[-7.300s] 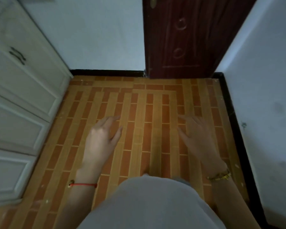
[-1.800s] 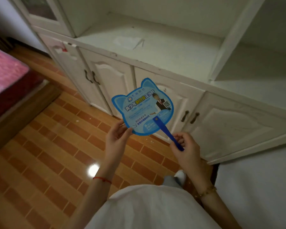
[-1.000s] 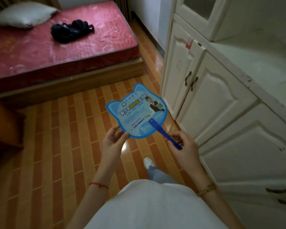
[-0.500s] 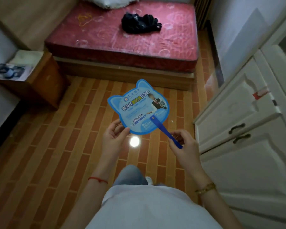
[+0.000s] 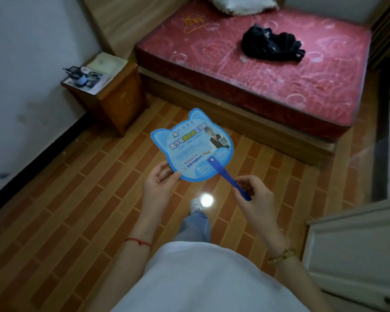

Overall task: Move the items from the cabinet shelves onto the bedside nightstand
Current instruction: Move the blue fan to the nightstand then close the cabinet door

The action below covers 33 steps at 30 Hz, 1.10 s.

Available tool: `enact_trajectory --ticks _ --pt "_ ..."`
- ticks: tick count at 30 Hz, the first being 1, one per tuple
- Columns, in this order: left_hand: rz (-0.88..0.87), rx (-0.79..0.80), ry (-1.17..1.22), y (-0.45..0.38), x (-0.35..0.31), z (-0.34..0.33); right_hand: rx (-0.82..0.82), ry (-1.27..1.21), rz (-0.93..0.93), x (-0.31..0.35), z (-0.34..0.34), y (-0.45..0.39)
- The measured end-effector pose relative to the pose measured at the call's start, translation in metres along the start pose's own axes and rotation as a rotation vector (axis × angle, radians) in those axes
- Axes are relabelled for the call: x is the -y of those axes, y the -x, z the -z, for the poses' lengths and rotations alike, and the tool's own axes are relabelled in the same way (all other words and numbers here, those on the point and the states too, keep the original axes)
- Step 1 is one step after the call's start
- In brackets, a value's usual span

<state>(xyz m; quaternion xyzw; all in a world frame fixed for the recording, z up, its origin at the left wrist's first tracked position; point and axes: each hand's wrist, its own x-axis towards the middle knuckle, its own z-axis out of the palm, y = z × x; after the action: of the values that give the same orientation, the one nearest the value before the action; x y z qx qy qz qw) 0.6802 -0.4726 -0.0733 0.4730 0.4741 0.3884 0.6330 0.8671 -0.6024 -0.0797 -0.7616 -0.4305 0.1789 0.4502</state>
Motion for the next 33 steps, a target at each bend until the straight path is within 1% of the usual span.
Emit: enact_trajectory --ticks 7,9,12,19,24,29,33 --pt "-0.049 -0.085 0.033 -0.141 -0.055 -0.013 0.096 -0.039 0.077 0.020 -0.039 -0.173" --pt "-0.061 -0.096 0.036 -0.177 -0.069 -0.015 0.107 -0.042 0.111 0.026 -0.051 -0.215" --pt "-0.060 -0.097 0.025 -0.225 -0.086 -0.016 0.136 -0.051 0.112 0.032 -0.068 -0.269" --pt "-0.047 -0.182 0.053 -0.340 -0.100 -0.019 0.195 -0.053 0.151 0.035 -0.115 -0.394" --pt "-0.068 -0.235 0.085 -0.438 -0.113 -0.021 0.239 -0.056 0.195 0.041 -0.156 -0.502" --pt "-0.098 -0.335 0.108 -0.536 -0.142 -0.020 0.343 -0.050 0.237 0.066 -0.194 -0.624" --pt "-0.122 -0.438 0.142 -0.607 -0.164 -0.010 0.424 -0.040 0.297 0.092 -0.238 -0.710"
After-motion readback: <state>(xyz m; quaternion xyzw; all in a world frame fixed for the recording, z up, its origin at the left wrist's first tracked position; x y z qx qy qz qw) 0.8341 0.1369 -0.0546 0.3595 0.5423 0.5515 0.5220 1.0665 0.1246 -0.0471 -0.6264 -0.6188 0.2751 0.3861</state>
